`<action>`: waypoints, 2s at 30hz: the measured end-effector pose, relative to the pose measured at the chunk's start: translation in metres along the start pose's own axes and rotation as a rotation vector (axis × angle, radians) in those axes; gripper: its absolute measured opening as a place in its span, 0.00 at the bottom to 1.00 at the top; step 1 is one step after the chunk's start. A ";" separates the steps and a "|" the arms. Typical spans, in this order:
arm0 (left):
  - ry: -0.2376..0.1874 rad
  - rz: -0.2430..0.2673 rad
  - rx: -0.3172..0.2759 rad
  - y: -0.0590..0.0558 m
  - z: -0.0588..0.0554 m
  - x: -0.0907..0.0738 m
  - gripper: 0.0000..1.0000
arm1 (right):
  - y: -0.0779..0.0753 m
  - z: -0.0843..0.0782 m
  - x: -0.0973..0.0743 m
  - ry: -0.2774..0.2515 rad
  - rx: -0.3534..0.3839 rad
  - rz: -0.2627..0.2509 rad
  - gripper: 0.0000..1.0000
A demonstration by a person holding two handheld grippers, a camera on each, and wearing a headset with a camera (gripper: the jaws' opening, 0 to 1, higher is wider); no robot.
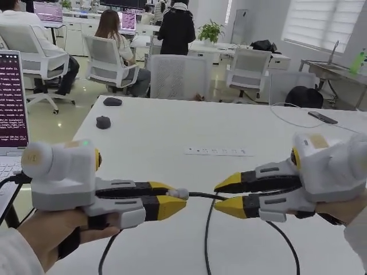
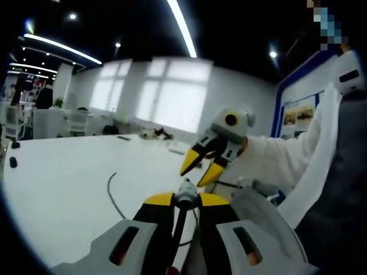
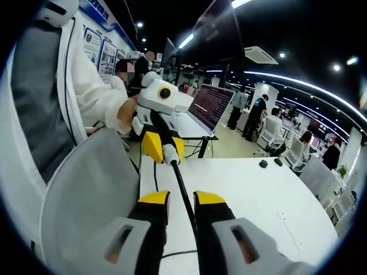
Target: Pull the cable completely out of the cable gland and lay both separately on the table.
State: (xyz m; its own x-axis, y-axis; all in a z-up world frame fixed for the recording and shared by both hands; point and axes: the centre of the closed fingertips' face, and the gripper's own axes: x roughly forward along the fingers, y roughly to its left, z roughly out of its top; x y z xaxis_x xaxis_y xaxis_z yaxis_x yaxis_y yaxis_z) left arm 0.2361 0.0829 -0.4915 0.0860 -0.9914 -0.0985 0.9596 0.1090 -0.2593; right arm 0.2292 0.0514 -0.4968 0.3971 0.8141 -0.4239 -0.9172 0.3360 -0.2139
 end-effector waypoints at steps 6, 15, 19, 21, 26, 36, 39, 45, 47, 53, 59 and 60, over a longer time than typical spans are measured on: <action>0.026 -0.022 0.016 -0.006 0.000 0.004 0.16 | 0.003 0.004 0.008 -0.018 -0.020 0.039 0.13; 0.048 0.005 0.010 -0.005 0.008 0.010 0.16 | -0.002 0.006 0.003 -0.047 -0.043 0.127 0.04; 0.047 0.030 -0.007 -0.002 0.012 0.012 0.16 | -0.005 0.007 0.002 -0.067 -0.029 0.150 0.03; 0.050 0.036 -0.008 -0.001 0.013 0.012 0.16 | -0.006 0.006 0.000 -0.073 -0.030 0.165 0.03; 0.038 0.065 -0.033 0.002 0.013 0.008 0.16 | -0.009 -0.001 -0.004 -0.074 -0.017 0.170 0.03; 0.004 0.115 -0.053 0.010 0.020 -0.002 0.16 | -0.029 -0.034 -0.027 -0.049 0.056 0.113 0.03; -0.004 0.118 -0.053 0.010 0.023 -0.002 0.16 | -0.034 -0.044 -0.035 -0.039 0.073 0.094 0.03; -0.003 0.126 -0.062 0.010 0.023 -0.004 0.16 | -0.037 -0.056 -0.041 -0.022 0.115 0.069 0.04; 0.009 0.125 -0.061 0.011 0.021 -0.003 0.16 | -0.036 -0.057 -0.040 -0.022 0.118 0.069 0.04; 0.019 0.121 -0.059 0.012 0.021 -0.003 0.16 | -0.037 -0.061 -0.032 -0.006 0.137 0.061 0.04; 0.031 0.104 -0.054 0.010 0.021 -0.003 0.16 | -0.039 -0.061 -0.028 0.020 0.140 0.044 0.08; 0.031 0.104 -0.054 0.011 0.021 -0.003 0.16 | -0.038 -0.059 -0.027 0.023 0.134 0.043 0.11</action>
State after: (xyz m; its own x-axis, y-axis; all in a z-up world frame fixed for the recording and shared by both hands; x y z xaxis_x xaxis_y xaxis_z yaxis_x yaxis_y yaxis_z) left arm 0.2520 0.0858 -0.4734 0.1753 -0.9719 -0.1572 0.9302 0.2158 -0.2970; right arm 0.2554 -0.0110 -0.5292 0.3569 0.8184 -0.4504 -0.9286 0.3630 -0.0764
